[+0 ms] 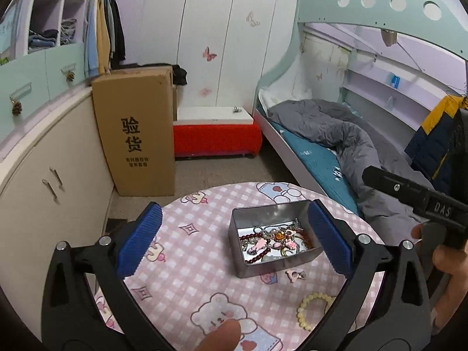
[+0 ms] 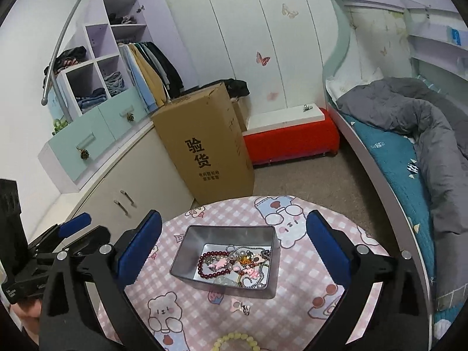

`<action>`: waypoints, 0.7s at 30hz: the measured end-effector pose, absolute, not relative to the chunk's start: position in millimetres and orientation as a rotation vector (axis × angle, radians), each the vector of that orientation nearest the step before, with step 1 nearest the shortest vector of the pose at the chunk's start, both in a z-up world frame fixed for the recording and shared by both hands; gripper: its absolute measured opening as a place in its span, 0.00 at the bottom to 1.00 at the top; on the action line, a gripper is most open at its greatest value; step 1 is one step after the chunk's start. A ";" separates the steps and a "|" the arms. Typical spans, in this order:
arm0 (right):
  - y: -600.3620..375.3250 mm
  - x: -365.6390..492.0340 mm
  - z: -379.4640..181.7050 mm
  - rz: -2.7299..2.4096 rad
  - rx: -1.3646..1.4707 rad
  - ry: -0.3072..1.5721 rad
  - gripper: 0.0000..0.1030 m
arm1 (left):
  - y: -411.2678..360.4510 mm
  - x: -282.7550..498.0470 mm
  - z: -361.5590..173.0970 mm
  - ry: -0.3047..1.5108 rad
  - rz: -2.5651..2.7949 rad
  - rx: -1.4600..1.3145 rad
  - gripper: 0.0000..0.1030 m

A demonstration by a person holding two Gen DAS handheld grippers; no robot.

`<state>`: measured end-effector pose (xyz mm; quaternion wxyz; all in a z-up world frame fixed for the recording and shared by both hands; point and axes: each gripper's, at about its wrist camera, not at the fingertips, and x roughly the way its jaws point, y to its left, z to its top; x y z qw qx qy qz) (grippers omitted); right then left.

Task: Organize jewelry
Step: 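Withdraw both tools and move the right tool to the yellow bead bracelet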

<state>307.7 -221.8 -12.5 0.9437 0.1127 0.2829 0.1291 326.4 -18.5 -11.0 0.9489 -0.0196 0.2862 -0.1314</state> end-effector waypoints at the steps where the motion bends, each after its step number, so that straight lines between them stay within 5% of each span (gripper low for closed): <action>1: -223.0 304.4 -11.1 0.261 0.229 0.573 0.92 | -18.4 320.8 -9.2 0.573 -0.264 -0.036 0.94; 21: -214.4 200.5 -13.2 0.292 0.114 0.505 0.92 | -10.8 219.5 -11.0 0.489 -0.300 -0.052 0.94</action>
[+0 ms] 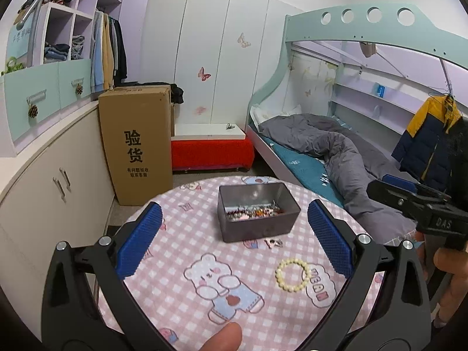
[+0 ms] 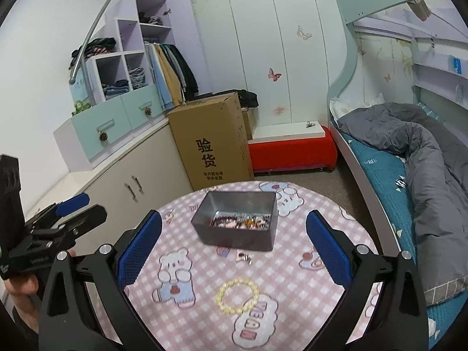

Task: Organize jewelry
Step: 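Withdraw both tools and move the right tool to the yellow bead bracelet, then grasp the yellow bead bracelet with the right tool while the left tool grasps the pink charm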

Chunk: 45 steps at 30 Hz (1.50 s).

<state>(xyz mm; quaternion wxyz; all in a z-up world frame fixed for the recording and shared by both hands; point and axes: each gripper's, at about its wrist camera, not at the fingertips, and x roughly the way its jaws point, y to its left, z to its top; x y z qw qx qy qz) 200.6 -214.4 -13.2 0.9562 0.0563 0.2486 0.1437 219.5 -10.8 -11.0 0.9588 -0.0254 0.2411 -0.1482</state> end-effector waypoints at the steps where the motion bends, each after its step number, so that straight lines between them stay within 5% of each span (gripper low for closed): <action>1: -213.3 196.4 -17.1 0.292 0.107 0.507 0.92 | -10.6 217.0 -13.9 0.493 -0.301 -0.053 0.94; 12: -186.3 198.8 -106.6 0.307 -0.009 0.709 0.92 | -7.3 206.1 -66.6 0.597 -0.303 -0.046 0.94; 16: -175.3 206.8 -132.3 0.331 -0.038 0.770 0.60 | -3.8 208.8 -81.1 0.630 -0.298 -0.062 0.94; 23: -152.5 215.7 -155.6 0.397 -0.115 0.815 0.42 | 1.1 219.0 -97.3 0.672 -0.273 -0.061 0.94; 28: -142.3 221.0 -175.5 0.411 -0.194 0.854 0.08 | -5.8 230.5 -108.9 0.711 -0.260 -0.041 0.94; 45: -219.9 230.3 -173.0 0.317 -0.051 0.860 0.08 | -117.6 320.1 -163.3 0.872 -0.255 0.042 0.94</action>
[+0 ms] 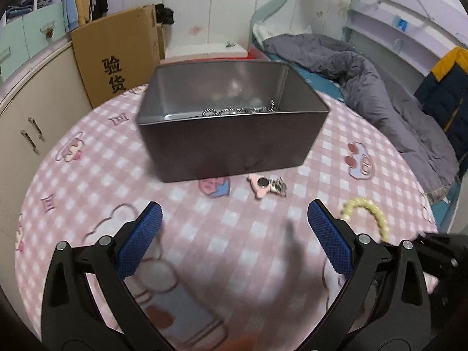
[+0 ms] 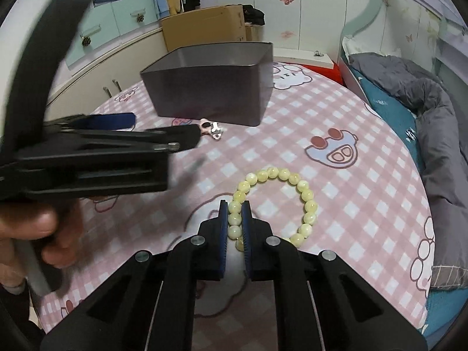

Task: Organize jewelry
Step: 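Grasp the yellow bead bracelet with the right tool while the left tool grasps the pink charm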

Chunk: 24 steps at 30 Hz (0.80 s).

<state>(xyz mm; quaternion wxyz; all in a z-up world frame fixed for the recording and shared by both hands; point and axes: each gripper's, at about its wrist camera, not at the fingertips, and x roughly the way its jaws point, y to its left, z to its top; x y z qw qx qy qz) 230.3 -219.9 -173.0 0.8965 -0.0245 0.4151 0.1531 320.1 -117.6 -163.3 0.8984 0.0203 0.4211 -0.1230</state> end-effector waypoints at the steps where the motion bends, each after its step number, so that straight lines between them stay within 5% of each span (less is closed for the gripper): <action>1: -221.0 231.4 -172.5 0.320 -0.050 0.860 0.08 | -119.9 325.3 -166.4 0.880 -0.244 0.031 0.94; 4: -221.6 235.4 -171.3 0.330 -0.056 0.862 0.08 | -122.6 335.9 -174.3 0.903 -0.227 -0.008 0.86; 9: -223.1 239.9 -169.8 0.340 -0.052 0.863 0.08 | -122.7 333.5 -175.6 0.886 -0.216 0.013 0.46; 14: -223.8 238.4 -169.0 0.336 -0.057 0.863 0.08 | -97.3 327.6 -175.5 0.888 -0.287 -0.040 0.23; 18: -221.3 237.0 -169.0 0.331 -0.060 0.864 0.08 | -81.1 318.8 -176.5 0.890 -0.343 -0.068 0.17; 24: -218.2 239.0 -170.9 0.321 -0.061 0.868 0.08 | -82.0 312.8 -174.9 0.887 -0.357 -0.021 0.23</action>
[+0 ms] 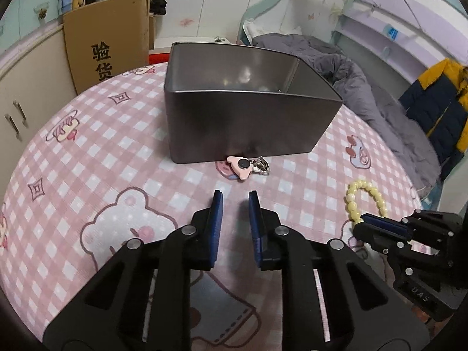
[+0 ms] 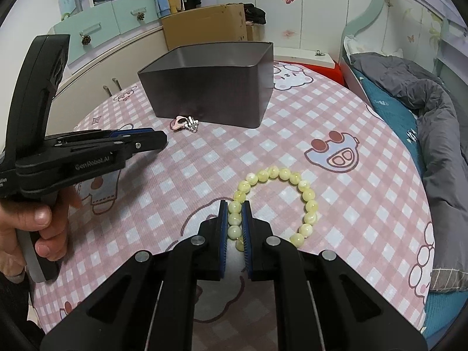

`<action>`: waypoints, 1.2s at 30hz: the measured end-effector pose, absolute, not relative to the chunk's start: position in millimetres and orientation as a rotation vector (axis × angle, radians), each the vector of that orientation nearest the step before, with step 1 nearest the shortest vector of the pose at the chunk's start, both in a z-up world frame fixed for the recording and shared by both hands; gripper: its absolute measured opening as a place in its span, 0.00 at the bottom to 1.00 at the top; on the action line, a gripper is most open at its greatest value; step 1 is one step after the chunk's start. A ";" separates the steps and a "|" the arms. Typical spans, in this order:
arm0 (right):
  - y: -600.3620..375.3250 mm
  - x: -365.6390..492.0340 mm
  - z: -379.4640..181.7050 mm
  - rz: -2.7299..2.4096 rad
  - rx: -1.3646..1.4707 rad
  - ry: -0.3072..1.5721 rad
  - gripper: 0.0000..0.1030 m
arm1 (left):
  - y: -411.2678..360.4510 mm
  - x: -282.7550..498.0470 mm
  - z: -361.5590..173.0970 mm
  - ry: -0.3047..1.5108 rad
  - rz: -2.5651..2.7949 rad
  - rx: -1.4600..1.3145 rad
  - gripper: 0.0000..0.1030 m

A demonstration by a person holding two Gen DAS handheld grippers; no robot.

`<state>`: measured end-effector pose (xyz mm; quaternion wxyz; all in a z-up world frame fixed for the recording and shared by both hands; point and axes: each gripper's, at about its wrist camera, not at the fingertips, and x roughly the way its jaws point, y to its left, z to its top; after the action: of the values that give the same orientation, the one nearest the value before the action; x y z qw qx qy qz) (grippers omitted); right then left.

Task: Organize jewelry
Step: 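Grasp the yellow bead bracelet with the right tool while the left tool grasps the pink charm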

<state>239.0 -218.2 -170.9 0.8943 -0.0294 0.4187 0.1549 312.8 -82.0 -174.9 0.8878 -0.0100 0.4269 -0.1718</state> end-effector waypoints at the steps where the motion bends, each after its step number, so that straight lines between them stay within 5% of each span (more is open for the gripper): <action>1: -218.6 239.3 -170.8 0.321 -0.060 0.868 0.08 | -87.0 314.0 -174.2 0.885 -0.354 -0.003 0.31; 2: -219.1 239.5 -170.8 0.322 -0.059 0.868 0.08 | -91.5 314.5 -172.9 0.876 -0.349 0.005 0.67; 3: -218.8 239.6 -170.8 0.322 -0.057 0.868 0.08 | -96.5 315.2 -170.4 0.858 -0.322 0.013 0.88; 7: -219.1 240.5 -171.3 0.328 -0.051 0.868 0.08 | -108.5 329.8 -171.8 0.879 -0.262 0.020 0.89; 10: -220.9 240.2 -171.6 0.333 -0.045 0.866 0.08 | -111.8 343.1 -175.0 0.909 -0.211 0.002 0.85; 13: -222.4 238.9 -171.6 0.335 -0.040 0.866 0.08 | -114.8 346.2 -174.0 0.896 -0.169 0.033 0.59; 15: -221.5 238.0 -171.2 0.334 -0.047 0.867 0.08 | -107.5 343.6 -171.4 0.884 -0.191 0.003 0.32; 17: -221.4 237.7 -170.8 0.335 -0.045 0.865 0.08 | -96.5 340.2 -171.3 0.885 -0.227 -0.034 0.23; 36: -211.5 220.8 -102.5 0.550 0.177 0.721 0.08 | -19.2 256.9 -103.9 0.691 -0.414 -0.121 0.23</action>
<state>220.8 -211.5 -102.5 0.8951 0.0856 0.3479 0.2655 256.9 -19.2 -103.9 0.9183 -0.0591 0.3358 -0.2013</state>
